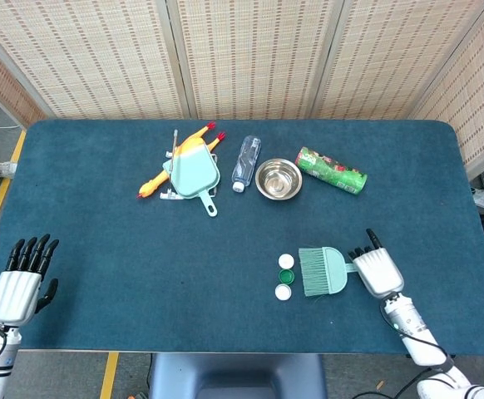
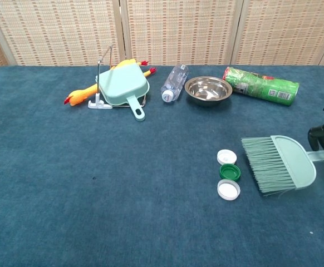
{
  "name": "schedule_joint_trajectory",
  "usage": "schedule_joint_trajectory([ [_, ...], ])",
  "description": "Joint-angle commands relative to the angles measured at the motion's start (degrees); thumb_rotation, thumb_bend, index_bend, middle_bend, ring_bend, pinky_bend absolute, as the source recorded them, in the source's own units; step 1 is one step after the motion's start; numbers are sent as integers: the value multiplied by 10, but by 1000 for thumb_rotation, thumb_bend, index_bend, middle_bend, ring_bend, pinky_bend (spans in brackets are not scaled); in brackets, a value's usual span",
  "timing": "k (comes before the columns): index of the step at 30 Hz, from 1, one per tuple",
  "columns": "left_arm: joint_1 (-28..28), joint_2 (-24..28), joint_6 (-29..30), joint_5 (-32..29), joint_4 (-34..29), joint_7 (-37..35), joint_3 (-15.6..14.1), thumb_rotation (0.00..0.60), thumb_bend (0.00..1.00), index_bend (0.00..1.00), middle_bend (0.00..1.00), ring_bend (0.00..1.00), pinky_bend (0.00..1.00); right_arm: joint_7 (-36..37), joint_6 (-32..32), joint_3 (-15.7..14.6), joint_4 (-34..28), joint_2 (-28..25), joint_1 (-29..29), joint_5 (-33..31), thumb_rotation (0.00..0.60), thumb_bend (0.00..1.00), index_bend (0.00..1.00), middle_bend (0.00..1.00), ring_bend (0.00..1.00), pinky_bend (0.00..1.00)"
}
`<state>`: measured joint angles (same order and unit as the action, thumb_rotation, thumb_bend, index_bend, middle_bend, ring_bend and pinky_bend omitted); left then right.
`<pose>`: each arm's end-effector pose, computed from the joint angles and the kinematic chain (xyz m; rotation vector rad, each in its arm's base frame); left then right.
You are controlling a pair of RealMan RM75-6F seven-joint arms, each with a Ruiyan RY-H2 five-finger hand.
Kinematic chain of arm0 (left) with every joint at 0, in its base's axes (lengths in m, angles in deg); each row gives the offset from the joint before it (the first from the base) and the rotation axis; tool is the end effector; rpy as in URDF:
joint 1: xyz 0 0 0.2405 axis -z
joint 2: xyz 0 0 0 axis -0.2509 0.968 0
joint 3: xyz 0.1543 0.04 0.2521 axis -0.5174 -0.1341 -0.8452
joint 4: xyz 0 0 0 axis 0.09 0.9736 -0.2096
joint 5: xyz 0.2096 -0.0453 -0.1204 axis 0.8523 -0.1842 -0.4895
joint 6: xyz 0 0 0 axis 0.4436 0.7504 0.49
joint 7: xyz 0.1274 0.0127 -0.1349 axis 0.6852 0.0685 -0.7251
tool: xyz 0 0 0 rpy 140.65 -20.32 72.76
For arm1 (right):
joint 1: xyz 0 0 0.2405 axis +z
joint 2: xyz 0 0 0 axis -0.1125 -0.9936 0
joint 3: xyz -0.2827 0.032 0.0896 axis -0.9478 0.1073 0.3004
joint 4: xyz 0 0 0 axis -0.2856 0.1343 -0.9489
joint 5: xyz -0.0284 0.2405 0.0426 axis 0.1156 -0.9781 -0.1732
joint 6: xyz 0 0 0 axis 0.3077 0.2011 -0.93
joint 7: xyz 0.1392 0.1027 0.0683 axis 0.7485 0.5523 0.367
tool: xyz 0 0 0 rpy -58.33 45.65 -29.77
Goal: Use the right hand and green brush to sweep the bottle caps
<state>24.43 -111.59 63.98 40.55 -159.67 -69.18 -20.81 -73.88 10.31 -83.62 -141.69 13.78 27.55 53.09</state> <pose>-0.3884 0.2657 0.0838 -1.5076 -0.6444 -0.8215 -0.3497 -0.3241 -0.0147 1.8459 -0.4962 0.5900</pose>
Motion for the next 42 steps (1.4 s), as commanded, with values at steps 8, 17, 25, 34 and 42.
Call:
schedule_joint_trajectory([
  [8, -6, 10, 16, 3, -19, -4, 3, 600, 441, 0, 0, 0, 40, -106, 13, 5, -189, -115, 34, 60, 600, 433, 889, 839, 553, 114],
  [17, -5, 13, 17, 7, -24, -5, 2, 600, 441, 0, 0, 0, 41, -312, -97, 11, -284, -113, 102, 97, 600, 436, 888, 839, 554, 92],
  [25, -1, 11, 11, 4, -23, -7, 6, 600, 441, 0, 0, 0, 41, -503, -198, 32, -287, -76, 144, 20, 600, 436, 889, 839, 554, 51],
  [34, -5, 14, 10, 4, -17, -13, 1, 600, 440, 0, 0, 0, 41, -652, -222, 40, -262, -53, 170, -66, 600, 436, 889, 839, 554, 27],
  [42, -5, 12, 8, 1, -15, -10, 2, 600, 441, 0, 0, 0, 41, -708, -216, 32, -213, -35, 190, -119, 600, 436, 889, 839, 560, 20],
])
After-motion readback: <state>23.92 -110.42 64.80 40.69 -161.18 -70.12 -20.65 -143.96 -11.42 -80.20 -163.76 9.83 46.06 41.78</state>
